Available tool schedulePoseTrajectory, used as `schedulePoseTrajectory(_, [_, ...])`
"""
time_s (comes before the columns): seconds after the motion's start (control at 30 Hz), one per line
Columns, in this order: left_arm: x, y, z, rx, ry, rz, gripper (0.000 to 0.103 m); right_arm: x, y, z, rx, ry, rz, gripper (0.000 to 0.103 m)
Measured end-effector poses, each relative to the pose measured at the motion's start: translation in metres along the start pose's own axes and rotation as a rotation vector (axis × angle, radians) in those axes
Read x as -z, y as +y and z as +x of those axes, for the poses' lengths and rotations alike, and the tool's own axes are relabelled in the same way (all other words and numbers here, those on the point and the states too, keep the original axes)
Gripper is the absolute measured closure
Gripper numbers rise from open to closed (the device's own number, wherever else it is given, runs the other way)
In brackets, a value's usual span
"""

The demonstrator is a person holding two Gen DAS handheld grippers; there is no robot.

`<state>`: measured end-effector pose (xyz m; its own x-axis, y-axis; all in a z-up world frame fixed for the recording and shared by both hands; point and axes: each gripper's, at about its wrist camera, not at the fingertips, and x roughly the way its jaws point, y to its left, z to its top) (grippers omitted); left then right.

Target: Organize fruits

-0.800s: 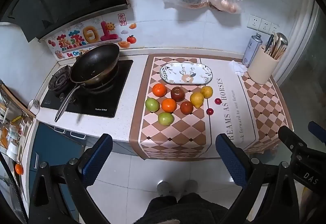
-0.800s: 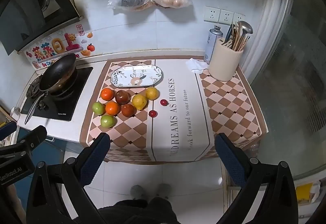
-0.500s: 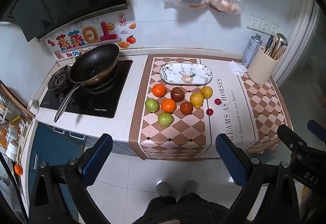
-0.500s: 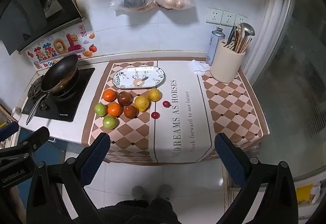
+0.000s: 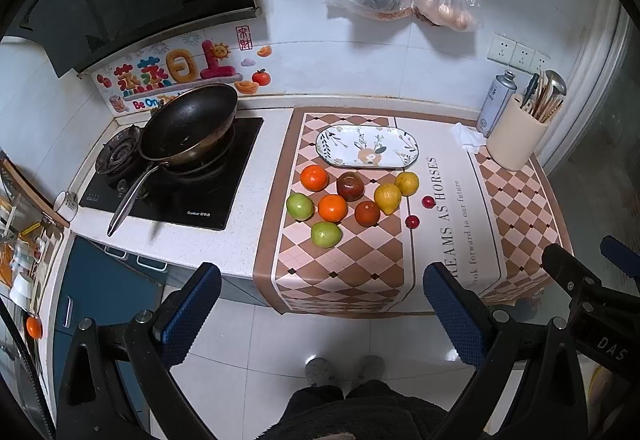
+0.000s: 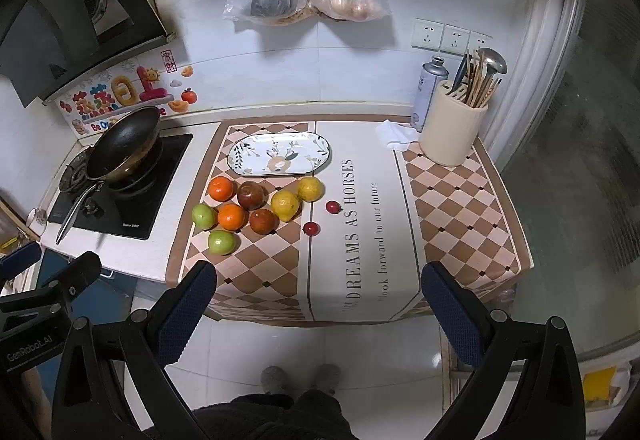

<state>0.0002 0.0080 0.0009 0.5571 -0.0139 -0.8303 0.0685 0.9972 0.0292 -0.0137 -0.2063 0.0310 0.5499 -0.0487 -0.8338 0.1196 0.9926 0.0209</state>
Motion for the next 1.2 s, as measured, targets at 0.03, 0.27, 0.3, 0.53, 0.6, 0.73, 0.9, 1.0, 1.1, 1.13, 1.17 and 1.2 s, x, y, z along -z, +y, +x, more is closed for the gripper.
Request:
schedulePoseTrajectory(0.03, [-0.0003,0.0002,-0.0002,0.0,0.0,-0.001,0.0,0.0001,-0.0001,0.0003,-0.002,0.0,0.0,0.0])
schedulePoseTrajectory(0.27, [-0.0001,0.0012,0.0,0.001,0.001,0.0,0.0,-0.0013,-0.0002,-0.0009,-0.006,0.001,-0.001,0.0])
schedulePoseTrajectory(0.3, [0.0007,0.0012,-0.0004,0.002,-0.001,-0.001,0.0,-0.0011,-0.0002,-0.0009,-0.007,0.0,-0.001,0.0])
schedulePoseTrajectory(0.53, [0.0005,0.003,-0.0031,-0.003,-0.01,-0.006,0.0,-0.0016,-0.0002,-0.0018,-0.016,-0.001,-0.005,0.0])
schedulePoseTrajectory(0.6, [0.0004,0.0031,-0.0034,-0.003,-0.01,-0.009,0.0,-0.0011,0.0004,-0.0016,-0.015,0.0,-0.005,0.0])
schedulePoseTrajectory(0.73, [0.0019,0.0044,-0.0035,-0.002,-0.009,-0.009,0.0,-0.0005,0.0018,-0.0033,-0.019,-0.001,-0.01,0.0])
schedulePoseTrajectory(0.9, [0.001,0.0032,-0.0035,-0.004,-0.003,-0.017,0.0,-0.0012,0.003,-0.0028,-0.023,-0.001,-0.01,0.0])
schedulePoseTrajectory(1.0, [0.0016,0.0043,-0.0044,-0.005,-0.004,-0.021,0.0,-0.0022,0.004,-0.0006,-0.025,0.001,-0.014,0.0])
schedulePoseTrajectory(1.1, [0.0012,0.0044,-0.0036,-0.007,-0.004,-0.021,0.0,-0.0024,0.0052,0.0002,-0.028,0.001,-0.017,0.0])
schedulePoseTrajectory(1.13, [0.0011,0.0047,-0.0037,-0.008,-0.004,-0.022,0.0,-0.002,0.0041,0.0001,-0.027,0.001,-0.014,0.0])
schedulePoseTrajectory(1.17, [0.0008,0.0052,-0.0034,-0.009,-0.003,-0.023,0.0,-0.0019,0.0045,0.0,-0.028,0.0,-0.014,0.0])
schedulePoseTrajectory(1.2, [0.0003,0.0053,-0.0025,-0.01,-0.003,-0.023,0.0,-0.0021,0.0056,0.0003,-0.029,0.0,-0.014,0.0])
